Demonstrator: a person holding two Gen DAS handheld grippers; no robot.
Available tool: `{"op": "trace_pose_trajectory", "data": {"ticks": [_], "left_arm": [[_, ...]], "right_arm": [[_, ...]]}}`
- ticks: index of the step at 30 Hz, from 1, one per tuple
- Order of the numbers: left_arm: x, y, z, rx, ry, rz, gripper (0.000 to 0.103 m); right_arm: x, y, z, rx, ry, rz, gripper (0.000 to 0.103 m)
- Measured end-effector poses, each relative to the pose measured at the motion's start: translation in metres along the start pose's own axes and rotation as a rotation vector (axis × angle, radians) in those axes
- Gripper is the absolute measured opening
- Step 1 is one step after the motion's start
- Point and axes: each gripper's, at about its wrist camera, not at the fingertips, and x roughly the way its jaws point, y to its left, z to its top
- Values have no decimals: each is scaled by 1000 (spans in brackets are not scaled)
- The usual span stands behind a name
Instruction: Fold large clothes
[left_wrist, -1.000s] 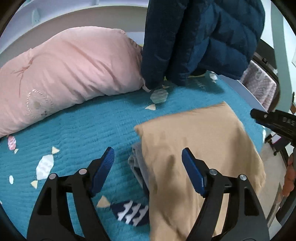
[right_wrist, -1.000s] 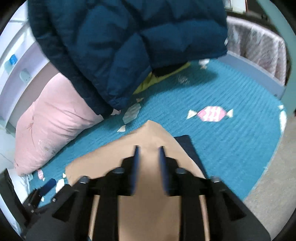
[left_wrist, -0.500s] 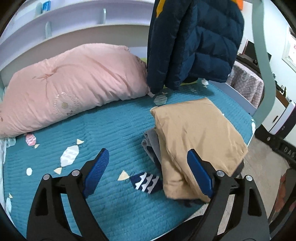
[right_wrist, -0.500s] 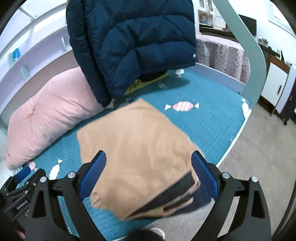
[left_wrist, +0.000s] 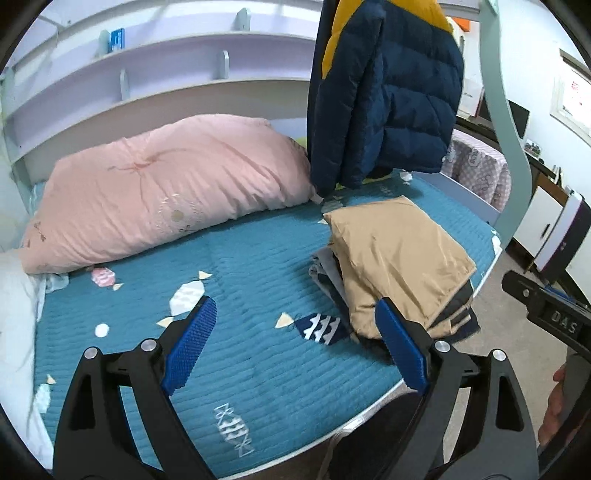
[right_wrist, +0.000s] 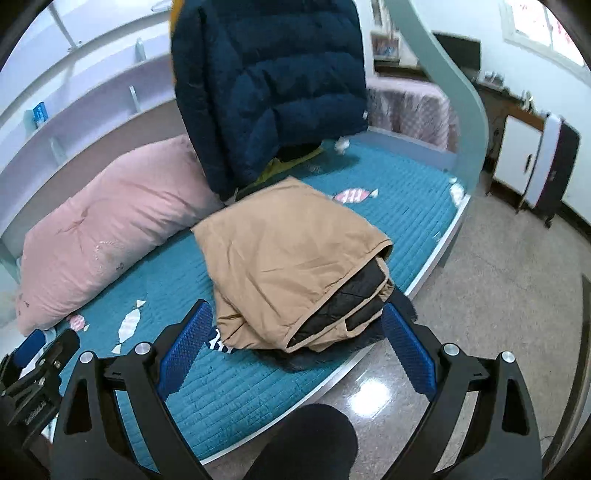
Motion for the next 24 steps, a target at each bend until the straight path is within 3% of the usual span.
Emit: {"op": "trace_pose_trajectory", "data": {"ticks": [6,9,14,23,24], "left_arm": [[-54,14,-19,37,-45,17,90],[-73,23,-23,29,-38,-7,91],[-103,31,-31,46,-81,80,91],[-149,48,-37,-32,-144,62,94],[-153,49,-36,-42,-148,68,94]], "right_arm": [[-46,30,-22,-47,-91,-57,90],[-63,41,-32,-57,-111,-30,90],[-88,60,-51,-94,-161,-23,90],[-137,81,-56,-106,-250,-3,91],[-144,84,-55,-114,-266,-12,96]]}}
